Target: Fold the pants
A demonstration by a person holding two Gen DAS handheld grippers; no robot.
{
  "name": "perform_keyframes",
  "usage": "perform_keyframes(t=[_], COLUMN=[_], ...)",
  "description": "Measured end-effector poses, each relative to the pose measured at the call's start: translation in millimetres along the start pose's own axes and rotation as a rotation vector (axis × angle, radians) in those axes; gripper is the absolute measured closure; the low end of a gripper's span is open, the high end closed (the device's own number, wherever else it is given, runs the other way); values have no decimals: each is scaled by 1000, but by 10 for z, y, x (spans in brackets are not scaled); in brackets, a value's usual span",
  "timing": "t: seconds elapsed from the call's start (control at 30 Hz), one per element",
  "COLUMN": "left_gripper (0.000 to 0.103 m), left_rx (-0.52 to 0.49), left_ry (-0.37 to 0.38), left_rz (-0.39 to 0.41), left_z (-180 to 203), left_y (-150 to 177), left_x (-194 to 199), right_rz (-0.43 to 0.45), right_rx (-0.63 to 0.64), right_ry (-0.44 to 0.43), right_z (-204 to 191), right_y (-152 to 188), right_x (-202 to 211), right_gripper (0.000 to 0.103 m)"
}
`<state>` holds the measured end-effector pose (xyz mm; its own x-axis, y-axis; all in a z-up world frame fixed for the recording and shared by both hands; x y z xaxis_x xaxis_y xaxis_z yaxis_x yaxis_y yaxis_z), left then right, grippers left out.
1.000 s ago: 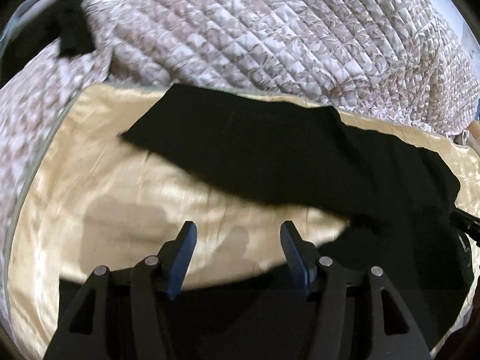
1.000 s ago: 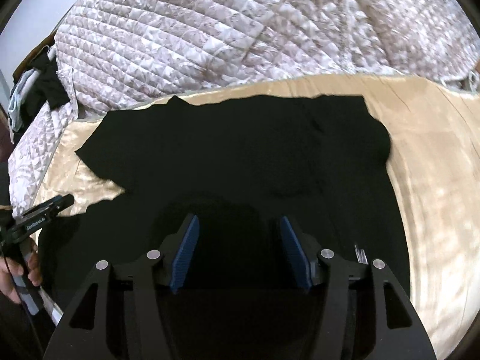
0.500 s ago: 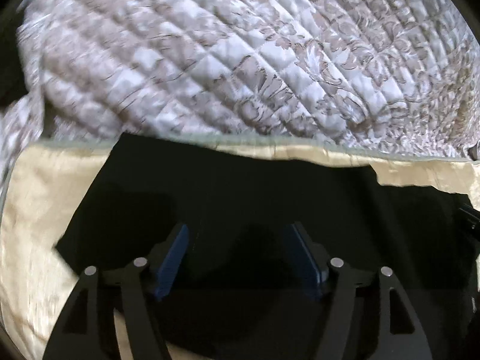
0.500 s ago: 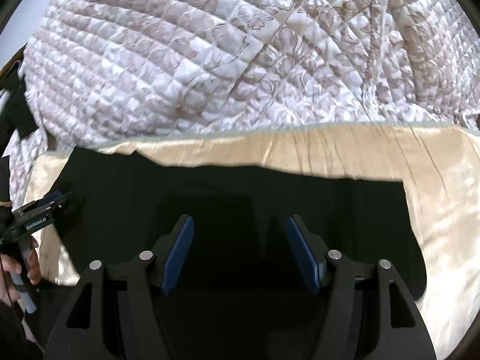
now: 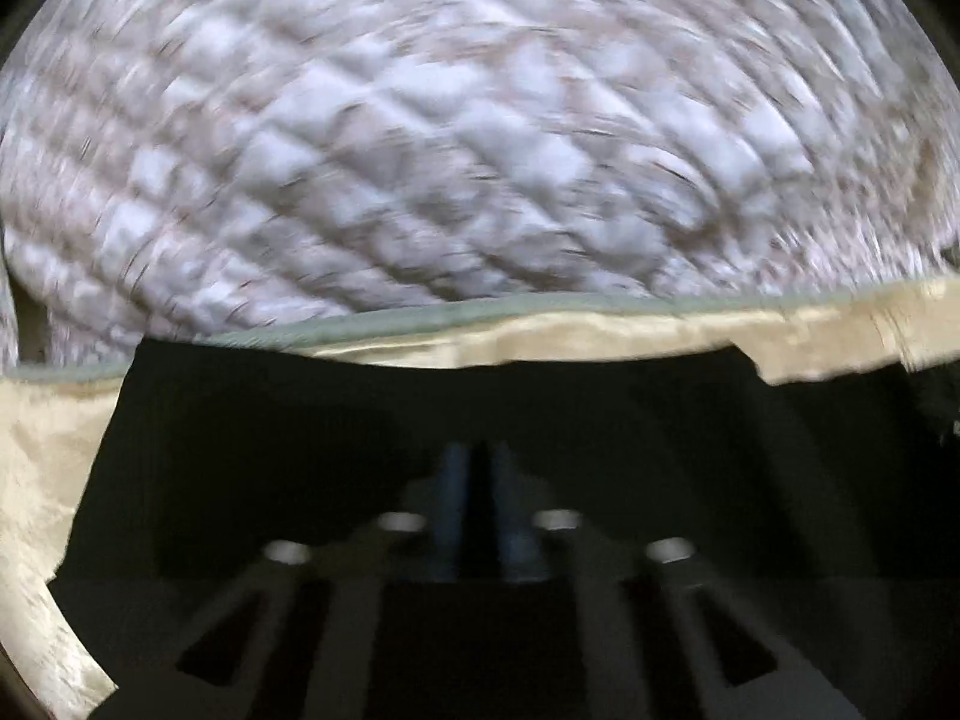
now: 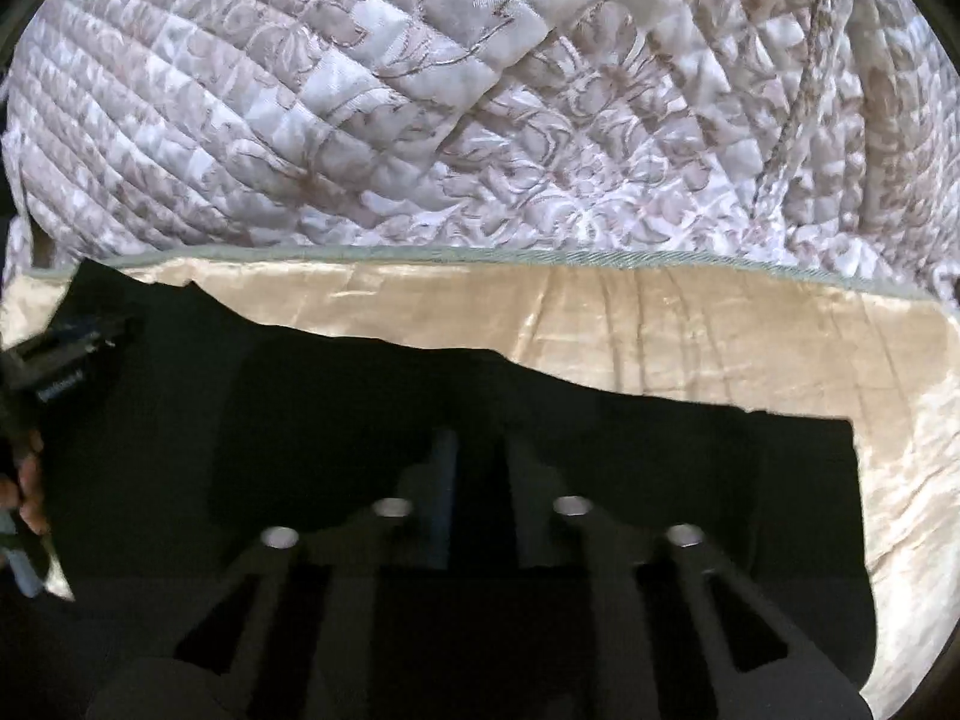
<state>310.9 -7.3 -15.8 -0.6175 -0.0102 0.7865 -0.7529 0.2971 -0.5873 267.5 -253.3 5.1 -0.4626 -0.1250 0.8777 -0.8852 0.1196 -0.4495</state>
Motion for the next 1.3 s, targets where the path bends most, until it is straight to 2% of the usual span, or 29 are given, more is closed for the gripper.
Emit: perform_keyframes(t=[0.03, 0.07, 0.23, 0.43, 0.6, 0.77, 0.9, 0.97, 1.03, 1.07, 1.1, 1.17, 1.2, 1.23, 1.27, 1.3], left_gripper=[102, 102, 102, 102, 102, 102, 102, 100, 95, 81, 63, 46, 46, 45, 44, 44], left_rx=[-17, -11, 77, 168, 198, 228, 292, 312, 303, 292, 284, 257, 240, 227, 214, 203], left_ry=[-28, -26, -34, 6, 66, 112, 152, 167, 167, 178, 193, 215, 215, 217, 231, 243], left_rz=[5, 8, 40, 133, 195, 219, 194, 173, 144, 129, 127, 132, 130, 122, 109, 94], left_z=[58, 65, -121, -332, -385, -425, -492, -492, -439, -386, -340, -219, -163, -103, -39, 33], left_y=[-7, -5, 61, 272, 686, 1035, 1341, 1448, 1470, 1454, 1429, 1312, 1235, 1150, 1049, 941], left_x=[22, 45, 365, 1112, 1684, 2068, 2109, 2105, 2053, 2031, 2024, 1996, 1969, 1932, 1877, 1806], right_rz=[7, 16, 85, 159, 232, 273, 215, 126, 20, -36, -49, -34, -20, -5, 9, 18], right_rx=[8, 8, -27, -39, -58, -34, -33, -69, -110, -133, -163, -195, -203, -213, -224, -234], right_ry=[4, -1, -69, -139, -210, -261, -271, -262, -253, -252, -272, -305, -315, -324, -340, -351], right_z=[-23, -39, -37, -110, -188, -317, -332, -264, -174, -136, -89, -42, -29, -19, 0, 13], right_y=[10, 19, 2, 128, 460, 1110, 1804, 2193, 2446, 2536, 2577, 2555, 2530, 2519, 2497, 2484], right_x=[10, 34, 355, 891, 1491, 2057, 2243, 2131, 1916, 1815, 1790, 1860, 1898, 1935, 1966, 1988], right_gripper=[95, 96, 97, 97, 98, 98, 98, 98, 97, 97, 96, 78, 72, 55, 46, 46])
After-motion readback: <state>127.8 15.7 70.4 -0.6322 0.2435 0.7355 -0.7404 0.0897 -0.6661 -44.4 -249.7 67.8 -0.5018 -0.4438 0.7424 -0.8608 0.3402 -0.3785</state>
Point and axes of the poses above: each gripper's, at about its wrist camera, not at the fingertips, and x roughly against the way its jaws point, z to its right, y to its underside, the point moved 2 cm from there along -x, roughly the way its jaws point, and after that the axes turned 8 degrees about -x, right-handed, at the moved point
